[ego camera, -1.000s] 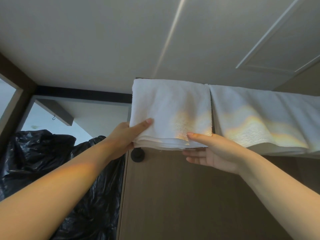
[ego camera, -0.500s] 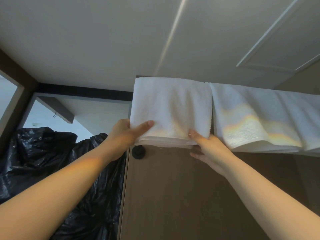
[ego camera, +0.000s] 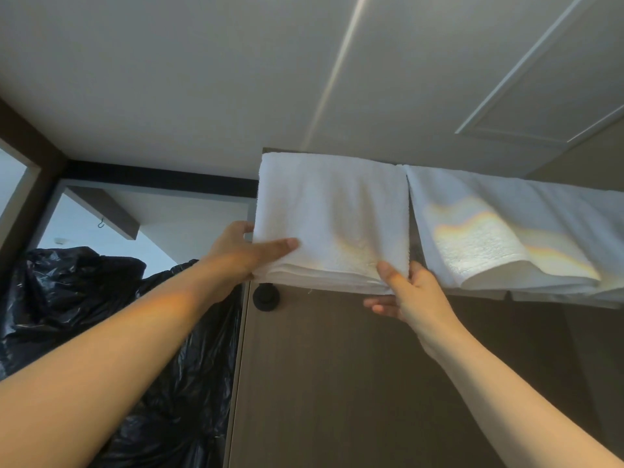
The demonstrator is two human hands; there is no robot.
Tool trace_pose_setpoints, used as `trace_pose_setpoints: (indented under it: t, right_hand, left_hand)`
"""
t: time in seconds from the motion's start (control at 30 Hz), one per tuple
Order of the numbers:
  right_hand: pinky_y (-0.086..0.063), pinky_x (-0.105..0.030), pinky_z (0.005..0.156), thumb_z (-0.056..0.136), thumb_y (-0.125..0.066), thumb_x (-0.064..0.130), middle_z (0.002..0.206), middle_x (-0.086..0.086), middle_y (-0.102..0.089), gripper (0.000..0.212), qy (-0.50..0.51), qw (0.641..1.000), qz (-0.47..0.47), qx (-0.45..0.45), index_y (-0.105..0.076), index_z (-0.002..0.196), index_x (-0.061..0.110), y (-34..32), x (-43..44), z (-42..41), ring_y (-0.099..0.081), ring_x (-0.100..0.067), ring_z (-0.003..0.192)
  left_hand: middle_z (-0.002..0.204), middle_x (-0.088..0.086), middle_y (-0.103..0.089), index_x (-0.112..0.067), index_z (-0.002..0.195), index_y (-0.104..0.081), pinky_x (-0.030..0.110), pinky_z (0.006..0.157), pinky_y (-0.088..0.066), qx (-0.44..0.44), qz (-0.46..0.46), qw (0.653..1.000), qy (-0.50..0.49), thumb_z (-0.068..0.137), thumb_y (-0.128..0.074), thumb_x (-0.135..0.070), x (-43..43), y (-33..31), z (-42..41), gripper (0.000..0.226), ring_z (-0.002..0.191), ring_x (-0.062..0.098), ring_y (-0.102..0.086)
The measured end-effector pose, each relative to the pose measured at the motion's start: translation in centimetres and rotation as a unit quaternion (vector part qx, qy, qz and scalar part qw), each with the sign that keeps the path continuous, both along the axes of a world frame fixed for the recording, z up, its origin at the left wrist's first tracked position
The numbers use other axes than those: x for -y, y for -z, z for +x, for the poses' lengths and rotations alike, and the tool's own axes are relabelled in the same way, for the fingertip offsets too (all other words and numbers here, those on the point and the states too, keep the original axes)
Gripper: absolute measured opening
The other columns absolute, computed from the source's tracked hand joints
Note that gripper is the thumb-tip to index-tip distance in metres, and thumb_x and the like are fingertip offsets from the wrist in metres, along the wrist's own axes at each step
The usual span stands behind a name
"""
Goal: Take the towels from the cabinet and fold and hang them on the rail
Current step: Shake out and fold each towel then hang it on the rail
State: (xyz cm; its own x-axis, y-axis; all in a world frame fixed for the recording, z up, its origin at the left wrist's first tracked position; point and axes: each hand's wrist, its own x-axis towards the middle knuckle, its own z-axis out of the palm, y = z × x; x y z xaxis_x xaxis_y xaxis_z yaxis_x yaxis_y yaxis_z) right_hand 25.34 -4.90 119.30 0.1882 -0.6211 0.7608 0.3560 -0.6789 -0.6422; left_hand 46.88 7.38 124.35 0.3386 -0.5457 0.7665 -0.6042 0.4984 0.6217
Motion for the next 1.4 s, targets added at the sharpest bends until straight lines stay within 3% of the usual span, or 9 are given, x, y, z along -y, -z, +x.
trace_pose_setpoints:
  t: [0.17, 0.3, 0.43, 0.57, 0.7, 0.83, 0.93, 1.23, 1.4]
  right_hand:
    - [-0.060, -0.029, 0.061, 0.098, -0.058, 0.021, 0.115, -0.011, -0.060, 0.018, 0.061, 0.998, -0.023, -0.014, -0.050, 0.112, 0.013, 0.1, -0.7, 0.5, -0.074, -0.025, 0.068]
    - [-0.061, -0.039, 0.073, 0.101, -0.049, 0.029, 0.108, -0.012, -0.063, 0.029, 0.124, 0.985, 0.016, -0.116, -0.047, 0.118, 0.006, 0.4, -3.3, -0.4, -0.074, -0.026, 0.067]
    - [-0.057, -0.031, 0.073, 0.100, -0.035, 0.054, 0.060, -0.002, -0.071, 0.058, 0.392, 0.808, -0.102, -0.429, -0.065, 0.079, 0.009, 0.4, -7.5, -3.5, -0.068, -0.014, 0.052]
    - [-0.047, -0.033, 0.059, 0.094, -0.051, 0.041, 0.061, 0.001, -0.060, 0.042, 0.489, 0.775, -0.310, -0.255, -0.057, 0.065, 0.013, -1.6, -9.8, -2.5, -0.057, -0.023, 0.065]
    - [-0.043, -0.035, 0.070, 0.095, -0.054, 0.037, 0.094, 0.002, -0.061, 0.019, 0.473, 0.771, -0.414, -0.103, -0.060, 0.094, 0.019, -5.4, -9.3, 0.7, -0.055, -0.022, 0.093]
    - [-0.037, -0.040, 0.099, 0.101, -0.042, 0.037, 0.129, -0.012, -0.052, 0.041, 0.503, 0.737, -0.428, -0.146, -0.051, 0.132, 0.012, -11.2, -7.1, 2.9, -0.046, -0.032, 0.121]
    - [-0.034, -0.040, 0.098, 0.102, -0.029, 0.047, 0.124, -0.013, -0.057, 0.045, 0.524, 0.731, -0.378, -0.221, -0.052, 0.121, 0.014, -14.2, -5.8, 4.1, -0.049, -0.033, 0.119]
    - [-0.034, -0.042, 0.094, 0.091, -0.030, 0.069, 0.121, -0.007, -0.061, 0.058, 0.541, 0.733, -0.362, -0.198, -0.055, 0.112, 0.020, -14.7, -4.3, 4.3, -0.051, -0.028, 0.119]
    - [-0.033, -0.043, 0.099, 0.093, -0.030, 0.067, 0.126, -0.007, -0.058, 0.058, 0.541, 0.736, -0.355, -0.198, -0.053, 0.118, 0.021, -14.6, -4.0, 3.8, -0.047, -0.028, 0.124]
  left_hand:
    - [0.102, 0.004, -0.067, -0.011, 0.118, -0.055, 0.036, 0.074, -0.056, -0.039, -0.003, 0.999, -0.027, 0.070, -0.072, -0.065, -0.4, -2.6, -1.6, 0.074, 0.087, 0.022, -0.066]
    - [0.106, 0.007, -0.067, -0.010, 0.116, -0.055, 0.039, 0.083, -0.052, -0.044, -0.040, 0.996, -0.062, 0.078, -0.067, -0.061, 0.6, -2.6, -2.1, 0.065, 0.087, 0.022, -0.064]
    - [0.103, 0.005, -0.067, -0.011, 0.115, -0.057, 0.041, 0.087, -0.053, -0.029, -0.043, 0.997, -0.063, 0.080, -0.065, -0.061, 0.8, -2.5, -2.0, 0.062, 0.090, 0.024, -0.065]
    - [0.090, -0.002, -0.064, -0.014, 0.110, -0.055, 0.027, 0.062, -0.047, -0.020, -0.049, 0.997, -0.059, 0.081, -0.064, -0.060, 0.8, -2.3, -2.1, 0.055, 0.078, 0.015, -0.062]
    - [0.103, 0.003, -0.066, -0.013, 0.120, -0.053, 0.035, 0.077, -0.052, -0.018, -0.044, 0.997, -0.061, 0.082, -0.064, -0.059, 0.6, -2.4, -2.2, 0.061, 0.086, 0.020, -0.063]
    - [0.106, 0.005, -0.066, -0.013, 0.121, -0.053, 0.039, 0.085, -0.053, -0.009, -0.041, 0.998, -0.053, 0.083, -0.063, -0.057, 0.4, -2.2, -2.3, 0.060, 0.090, 0.022, -0.065]
    - [0.107, 0.006, -0.067, -0.013, 0.116, -0.055, 0.040, 0.089, -0.053, -0.014, -0.041, 0.998, -0.041, 0.083, -0.063, -0.058, 0.2, -2.1, -2.2, 0.056, 0.092, 0.024, -0.065]
    - [0.088, -0.002, -0.073, -0.020, 0.095, -0.062, 0.026, 0.061, -0.050, -0.014, -0.046, 0.999, 0.011, 0.081, -0.063, -0.058, 0.1, -1.9, -2.5, 0.041, 0.076, 0.015, -0.070]
    - [0.097, 0.003, -0.074, -0.013, 0.107, -0.064, 0.034, 0.078, -0.055, -0.003, -0.050, 0.998, 0.027, 0.083, -0.065, -0.054, 0.0, -1.7, -3.0, 0.048, 0.087, 0.022, -0.071]
